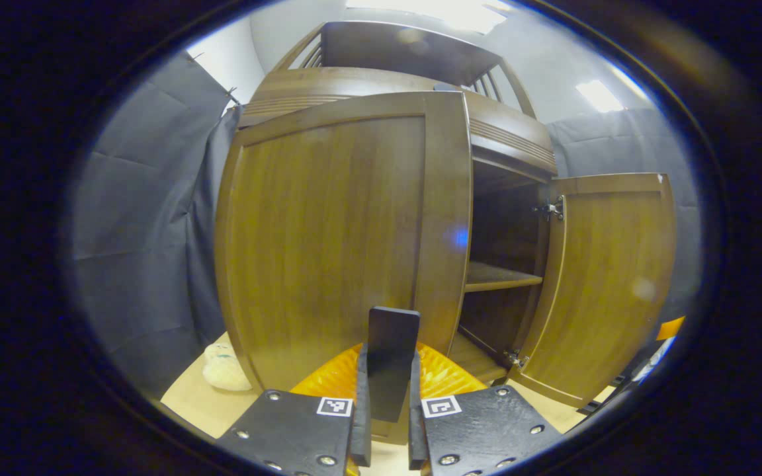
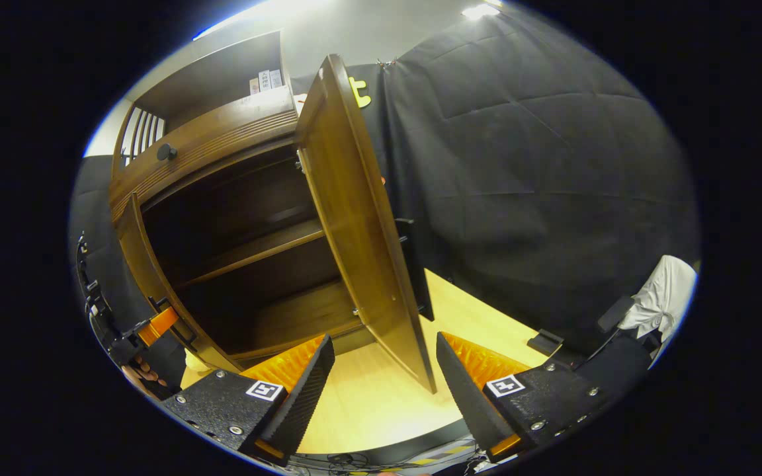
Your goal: Open the right door of the double-door shoe cabinet with the right hand, and open the left door with the left hand.
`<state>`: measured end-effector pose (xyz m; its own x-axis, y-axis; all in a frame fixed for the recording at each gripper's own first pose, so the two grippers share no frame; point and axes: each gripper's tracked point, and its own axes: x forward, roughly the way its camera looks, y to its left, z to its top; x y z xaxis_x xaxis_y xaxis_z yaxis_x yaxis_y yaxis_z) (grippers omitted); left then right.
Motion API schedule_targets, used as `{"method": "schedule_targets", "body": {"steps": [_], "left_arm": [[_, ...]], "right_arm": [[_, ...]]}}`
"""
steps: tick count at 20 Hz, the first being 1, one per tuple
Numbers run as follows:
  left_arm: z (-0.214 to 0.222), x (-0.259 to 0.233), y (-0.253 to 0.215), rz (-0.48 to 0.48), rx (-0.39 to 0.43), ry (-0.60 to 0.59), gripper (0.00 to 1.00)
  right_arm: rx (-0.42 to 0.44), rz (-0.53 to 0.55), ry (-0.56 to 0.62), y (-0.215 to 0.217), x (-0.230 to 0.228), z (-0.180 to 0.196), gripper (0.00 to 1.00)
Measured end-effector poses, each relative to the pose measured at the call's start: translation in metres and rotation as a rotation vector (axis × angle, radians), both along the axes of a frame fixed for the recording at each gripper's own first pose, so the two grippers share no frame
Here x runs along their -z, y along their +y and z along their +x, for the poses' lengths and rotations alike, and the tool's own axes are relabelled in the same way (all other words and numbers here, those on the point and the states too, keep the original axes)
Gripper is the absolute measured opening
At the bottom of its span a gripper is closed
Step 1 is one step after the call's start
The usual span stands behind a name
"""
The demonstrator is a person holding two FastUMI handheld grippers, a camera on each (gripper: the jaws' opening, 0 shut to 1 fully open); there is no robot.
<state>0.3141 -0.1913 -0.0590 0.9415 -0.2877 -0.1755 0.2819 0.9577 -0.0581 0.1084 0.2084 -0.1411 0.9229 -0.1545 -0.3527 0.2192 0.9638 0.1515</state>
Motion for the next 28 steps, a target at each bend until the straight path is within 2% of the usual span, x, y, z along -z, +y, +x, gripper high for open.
{"method": "schedule_targets", "body": {"steps": [3, 4, 5, 6, 9, 10, 11, 12, 13, 14, 17, 18, 22, 23, 24, 25, 27, 28], "left_arm": [[0.000, 0.000, 0.002, -0.012, -0.026, 0.000, 0.17], [0.000, 0.000, 0.003, -0.017, -0.034, 0.001, 0.30], [0.000, -0.001, 0.003, -0.025, -0.041, 0.002, 0.23], [-0.001, -0.001, 0.004, -0.030, -0.044, 0.005, 0.23], [-0.002, -0.003, 0.007, -0.034, -0.064, 0.000, 0.23], [-0.003, -0.003, 0.009, -0.020, -0.073, -0.005, 0.17], [-0.004, -0.003, 0.014, -0.001, -0.079, -0.013, 0.20], [-0.001, -0.002, 0.021, 0.017, -0.084, -0.024, 0.14], [0.001, -0.002, 0.027, 0.021, -0.095, -0.033, 0.14], [0.003, -0.003, 0.029, 0.017, -0.106, -0.039, 0.20], [0.003, -0.010, 0.036, 0.024, -0.157, -0.061, 0.19], [0.009, -0.007, 0.042, 0.035, -0.167, -0.069, 0.12], [0.013, -0.010, 0.058, 0.046, -0.199, -0.077, 0.12], [0.014, -0.011, 0.059, 0.053, -0.194, -0.081, 0.07], [0.011, -0.011, 0.059, 0.059, -0.174, -0.086, 0.06], [0.013, -0.012, 0.060, 0.067, -0.158, -0.093, 0.00], [0.015, -0.012, 0.064, 0.086, -0.139, -0.105, 0.12], [0.014, -0.011, 0.066, 0.095, -0.132, -0.108, 0.12]], "right_arm": [[-0.049, -0.090, -0.010, 0.019, -0.003, 0.006, 0.92], [-0.071, -0.113, -0.016, 0.028, -0.004, 0.009, 0.92], [-0.094, -0.123, -0.023, 0.038, -0.005, 0.012, 0.96], [-0.118, -0.123, -0.024, 0.047, -0.002, 0.016, 0.92], [-0.172, -0.104, -0.020, 0.068, 0.002, 0.026, 0.92], [-0.185, -0.101, -0.018, 0.075, 0.002, 0.025, 0.92], [-0.198, -0.097, -0.015, 0.083, 0.004, 0.026, 0.92], [-0.212, -0.095, -0.011, 0.090, 0.008, 0.030, 0.95], [-0.224, -0.094, -0.007, 0.096, 0.011, 0.032, 0.95], [-0.239, -0.093, -0.002, 0.101, 0.013, 0.033, 0.95], [-0.274, -0.091, 0.008, 0.119, 0.019, 0.038, 0.92], [-0.285, -0.087, 0.011, 0.123, 0.022, 0.042, 0.92], [-0.319, -0.076, 0.018, 0.142, 0.028, 0.046, 0.92], [-0.323, -0.076, 0.019, 0.147, 0.027, 0.047, 0.92], [-0.325, -0.076, 0.020, 0.148, 0.028, 0.047, 0.92], [-0.327, -0.075, 0.022, 0.149, 0.028, 0.048, 0.92], [-0.328, -0.076, 0.028, 0.151, 0.027, 0.050, 0.92], [-0.329, -0.081, 0.032, 0.151, 0.027, 0.052, 0.96]]}}
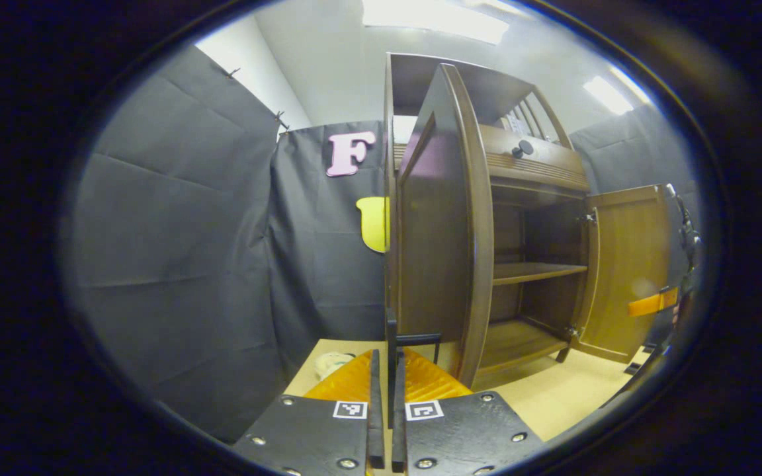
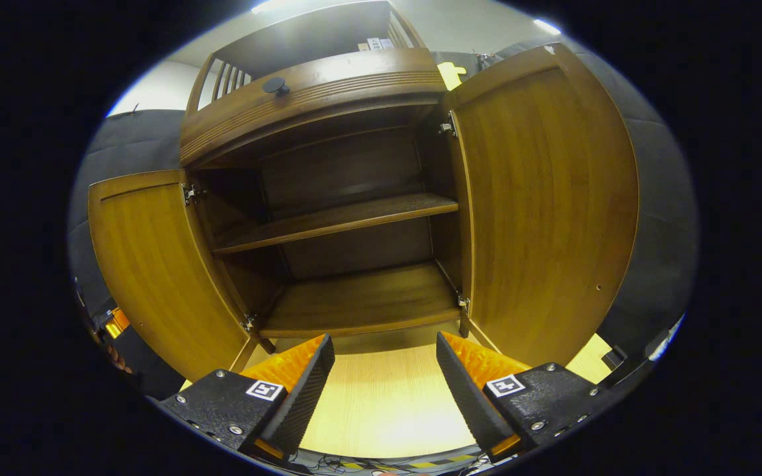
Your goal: Open the right door of the double-door shoe cabinet with the right hand, and open the left door with the left hand.
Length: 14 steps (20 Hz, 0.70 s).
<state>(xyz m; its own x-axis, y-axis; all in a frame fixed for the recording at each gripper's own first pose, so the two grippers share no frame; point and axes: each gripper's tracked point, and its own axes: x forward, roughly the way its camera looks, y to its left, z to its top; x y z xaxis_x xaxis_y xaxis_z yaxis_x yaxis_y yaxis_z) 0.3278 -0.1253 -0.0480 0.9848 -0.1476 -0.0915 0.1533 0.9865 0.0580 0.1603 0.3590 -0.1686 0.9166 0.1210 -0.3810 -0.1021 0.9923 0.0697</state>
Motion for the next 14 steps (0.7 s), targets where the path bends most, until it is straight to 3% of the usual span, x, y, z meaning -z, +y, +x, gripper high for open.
{"method": "schedule_targets", "body": {"steps": [7, 9, 12, 14], "left_arm": [[-0.004, 0.001, -0.008, -0.041, 0.068, 0.008, 0.09], [-0.004, 0.000, -0.004, -0.038, 0.059, 0.004, 0.06], [-0.011, 0.004, -0.001, -0.041, 0.031, 0.024, 0.06], [-0.013, 0.001, 0.001, -0.043, 0.003, 0.021, 0.12]], "right_arm": [[-0.015, -0.032, -0.012, 0.007, -0.013, 0.009, 0.92], [-0.022, -0.032, -0.010, 0.008, -0.014, 0.012, 0.96], [-0.038, -0.029, -0.004, 0.011, -0.011, 0.011, 0.92], [-0.050, -0.035, -0.010, 0.013, -0.011, 0.009, 0.92]]}}
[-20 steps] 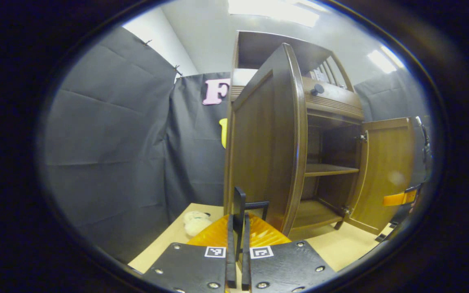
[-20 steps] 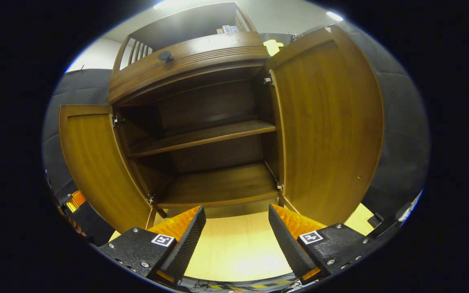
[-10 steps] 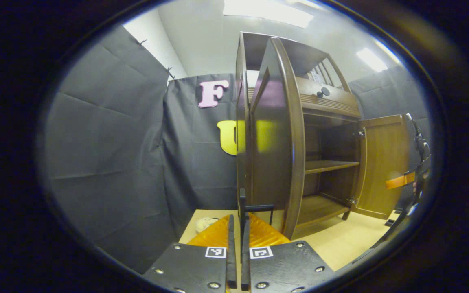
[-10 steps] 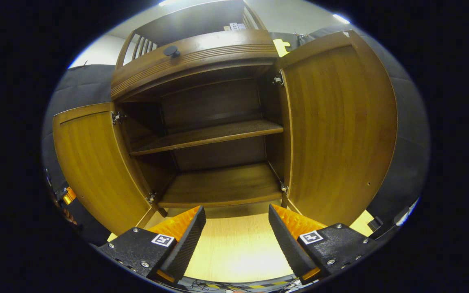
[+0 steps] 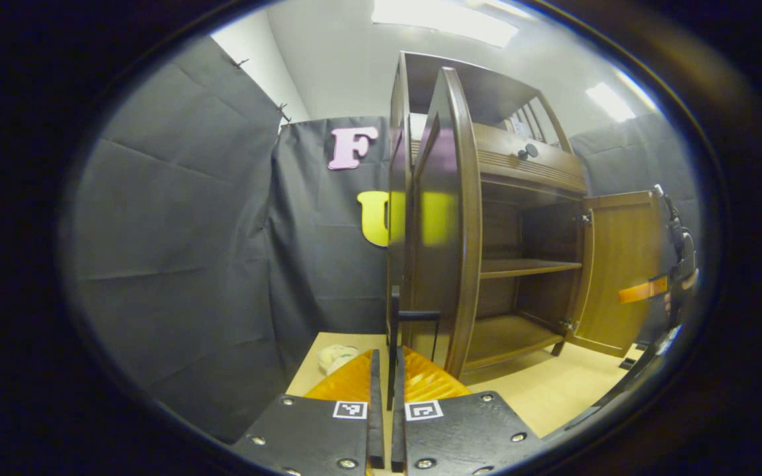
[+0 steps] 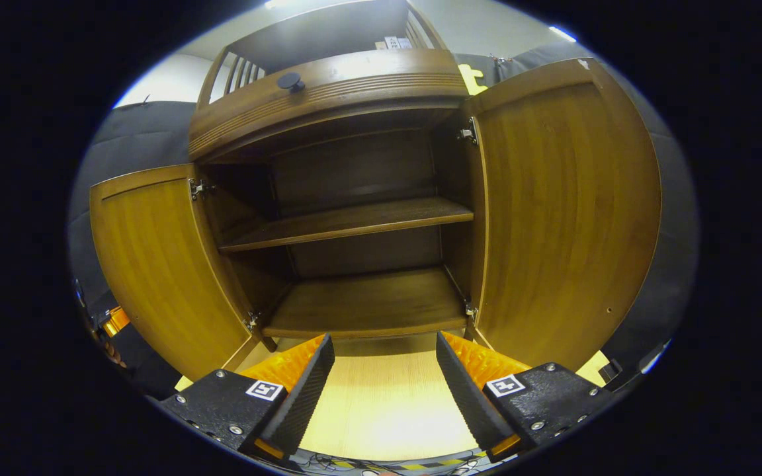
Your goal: Open the right door of the double-door shoe cabinet with the right hand, and open the left door with the left hand.
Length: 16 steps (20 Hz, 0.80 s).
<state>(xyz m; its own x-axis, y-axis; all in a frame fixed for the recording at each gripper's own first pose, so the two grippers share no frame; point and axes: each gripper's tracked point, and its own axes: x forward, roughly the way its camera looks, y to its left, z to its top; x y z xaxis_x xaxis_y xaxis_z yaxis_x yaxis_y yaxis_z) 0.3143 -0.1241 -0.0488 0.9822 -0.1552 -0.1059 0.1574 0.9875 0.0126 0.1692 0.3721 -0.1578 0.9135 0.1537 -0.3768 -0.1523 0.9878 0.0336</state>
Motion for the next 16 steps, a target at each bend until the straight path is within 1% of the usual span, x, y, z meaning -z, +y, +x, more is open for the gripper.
{"method": "schedule_targets", "body": {"steps": [1, 3, 4, 5, 6, 8, 9, 10, 12, 13, 15, 16], "left_arm": [[0.002, 0.000, 0.004, -0.002, -0.023, -0.004, 0.06], [0.002, -0.004, 0.005, -0.021, -0.070, -0.013, 0.08], [0.003, -0.008, 0.005, -0.027, -0.091, -0.027, 0.10], [0.005, -0.011, 0.005, -0.026, -0.106, -0.043, 0.11], [0.009, -0.012, 0.007, -0.023, -0.120, -0.057, 0.07], [0.011, -0.018, 0.010, -0.033, -0.143, -0.082, 0.00], [0.012, -0.020, 0.007, -0.040, -0.147, -0.094, 0.00], [0.013, -0.022, 0.005, -0.039, -0.148, -0.108, 0.11], [0.013, -0.025, 0.002, -0.033, -0.133, -0.118, 0.12], [0.012, -0.025, 0.000, -0.032, -0.130, -0.117, 0.29], [0.010, -0.026, -0.005, -0.038, -0.128, -0.122, 0.62], [0.011, -0.028, -0.007, -0.042, -0.135, -0.125, 0.79]], "right_arm": [[-0.006, -0.002, -0.003, 0.001, 0.000, 0.000, 0.92], [-0.015, 0.001, -0.011, 0.003, 0.001, 0.001, 0.92], [-0.013, 0.001, -0.021, 0.001, -0.001, 0.003, 0.96], [-0.009, -0.003, -0.037, 0.000, -0.005, 0.004, 0.92], [-0.006, -0.008, -0.057, -0.002, -0.009, 0.007, 0.96], [0.001, -0.017, -0.103, -0.004, -0.022, 0.014, 1.00], [0.002, -0.020, -0.127, -0.006, -0.031, 0.019, 1.00], [0.001, -0.025, -0.154, -0.007, -0.040, 0.022, 0.98], [0.005, -0.040, -0.210, -0.014, -0.060, 0.030, 0.94], [0.006, -0.043, -0.235, -0.016, -0.069, 0.031, 0.92], [0.010, -0.046, -0.268, -0.025, -0.084, 0.028, 0.92], [0.010, -0.050, -0.278, -0.032, -0.088, 0.023, 0.95]]}}
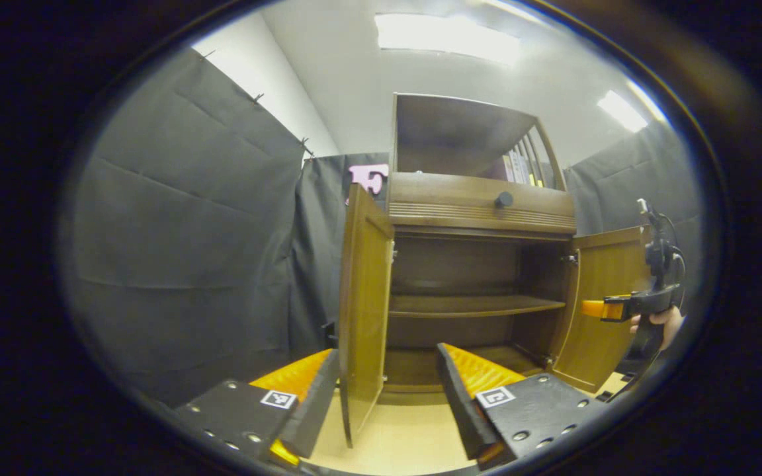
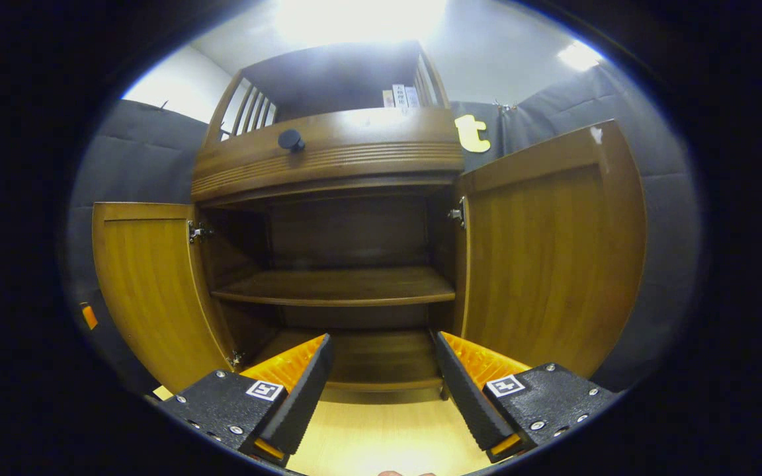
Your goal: Open the right door of the double-door shoe cabinet with the right hand, and open the left door with the left hand.
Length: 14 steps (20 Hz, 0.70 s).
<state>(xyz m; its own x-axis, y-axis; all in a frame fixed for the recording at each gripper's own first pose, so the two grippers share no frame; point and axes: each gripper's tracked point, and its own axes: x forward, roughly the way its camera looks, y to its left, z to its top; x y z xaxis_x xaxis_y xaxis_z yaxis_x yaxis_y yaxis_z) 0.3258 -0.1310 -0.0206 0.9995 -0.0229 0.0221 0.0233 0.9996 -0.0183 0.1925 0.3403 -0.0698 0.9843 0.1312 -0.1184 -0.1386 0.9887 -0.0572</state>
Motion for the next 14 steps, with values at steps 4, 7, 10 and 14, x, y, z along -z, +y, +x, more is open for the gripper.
{"method": "schedule_targets", "body": {"steps": [4, 7, 10, 14], "left_arm": [[0.001, -0.004, -0.006, -0.027, -0.029, -0.012, 0.89], [0.003, -0.009, -0.016, -0.064, -0.036, -0.037, 0.87], [0.000, -0.008, -0.021, -0.081, -0.048, -0.032, 0.91], [-0.003, -0.005, -0.023, -0.093, -0.077, -0.016, 0.91]], "right_arm": [[0.026, -0.051, -0.010, -0.034, -0.008, -0.021, 0.91], [-0.002, -0.061, 0.005, -0.044, -0.004, -0.038, 0.95], [-0.055, -0.071, 0.000, -0.050, -0.003, -0.051, 0.92], [-0.088, -0.090, -0.065, -0.062, -0.009, -0.065, 0.92]]}}
